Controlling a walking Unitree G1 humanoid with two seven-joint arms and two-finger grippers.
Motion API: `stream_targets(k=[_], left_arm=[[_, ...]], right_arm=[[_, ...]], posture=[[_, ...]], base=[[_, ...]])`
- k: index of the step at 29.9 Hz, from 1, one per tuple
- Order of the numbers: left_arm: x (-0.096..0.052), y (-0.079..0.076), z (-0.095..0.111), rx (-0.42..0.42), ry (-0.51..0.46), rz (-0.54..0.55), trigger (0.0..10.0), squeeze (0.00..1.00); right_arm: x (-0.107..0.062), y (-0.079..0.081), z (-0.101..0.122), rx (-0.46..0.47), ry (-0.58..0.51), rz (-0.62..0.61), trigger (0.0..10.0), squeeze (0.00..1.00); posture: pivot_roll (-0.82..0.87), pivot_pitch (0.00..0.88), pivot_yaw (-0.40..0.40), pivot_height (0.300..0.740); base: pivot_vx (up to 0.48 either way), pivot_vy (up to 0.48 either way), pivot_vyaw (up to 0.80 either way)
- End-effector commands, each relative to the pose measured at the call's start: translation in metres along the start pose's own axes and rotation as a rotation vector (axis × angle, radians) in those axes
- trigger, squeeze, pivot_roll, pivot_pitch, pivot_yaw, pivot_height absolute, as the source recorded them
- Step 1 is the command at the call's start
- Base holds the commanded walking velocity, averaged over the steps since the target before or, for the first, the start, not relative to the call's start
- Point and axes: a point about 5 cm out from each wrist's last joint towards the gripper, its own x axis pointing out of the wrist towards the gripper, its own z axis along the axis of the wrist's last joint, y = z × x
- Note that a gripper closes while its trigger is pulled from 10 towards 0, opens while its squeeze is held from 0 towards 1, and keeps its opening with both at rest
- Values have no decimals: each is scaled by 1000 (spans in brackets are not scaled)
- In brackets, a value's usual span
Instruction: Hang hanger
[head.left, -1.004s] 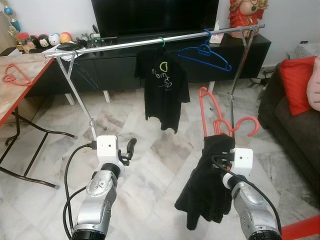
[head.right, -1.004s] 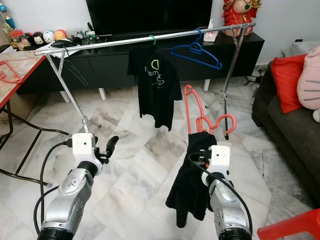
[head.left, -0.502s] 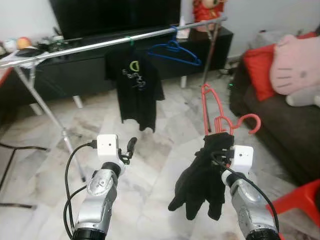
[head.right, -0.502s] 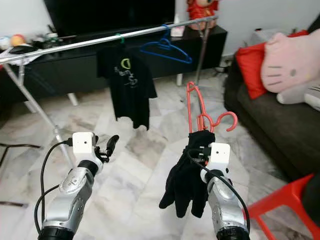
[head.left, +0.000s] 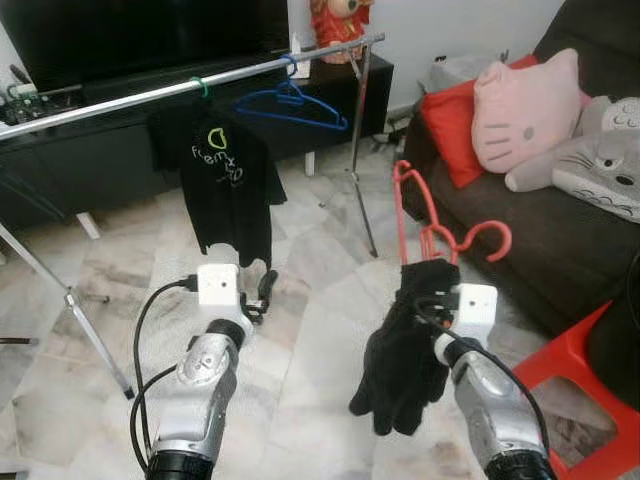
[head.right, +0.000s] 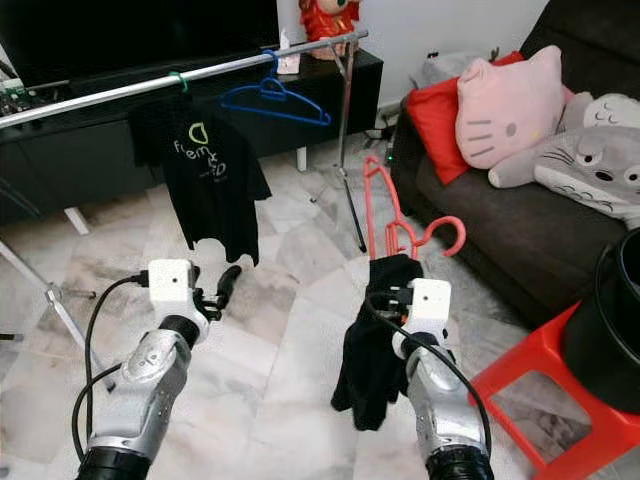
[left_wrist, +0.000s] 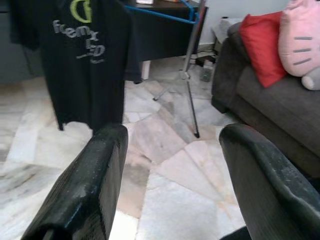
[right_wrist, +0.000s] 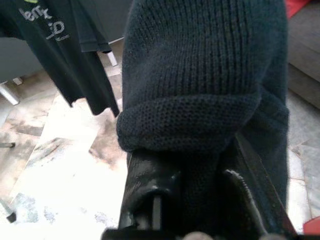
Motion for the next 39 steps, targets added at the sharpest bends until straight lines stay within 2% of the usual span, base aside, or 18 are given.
stream_targets(k=[1,9,15,36,37,39], left_arm=[[0,2,1,11,-3,4,10000,0],[1,0,2,0,-3,-6,10000,0],[2,-1,2,-2,5,-9,10000,0],[2,-4,4,19,-4,-36,10000,0],[2,-5,4,21,-4,-37,10000,0],[1,-6,4,23,-3,-40,10000,0]], right_arm=[[4,6,13,-13,-45,27,10000,0],[4,5,13,-14,-43,21,10000,0],[5,6,13,-6,-41,23,10000,0],[6,11,13,6,-42,34,10000,0],[5,11,13,2,-42,41,10000,0],[5,9,11,-63,-14,73,10000,0]], posture=[[-34,0,26,740],[-33,0,26,740],[-35,0,27,740],[-32,0,34,740],[-32,0,32,740],[-34,0,29,740]], base=[[0,0,0],[0,0,0],[0,351,0],[0,49,-729],[0,0,0],[0,0,0]])
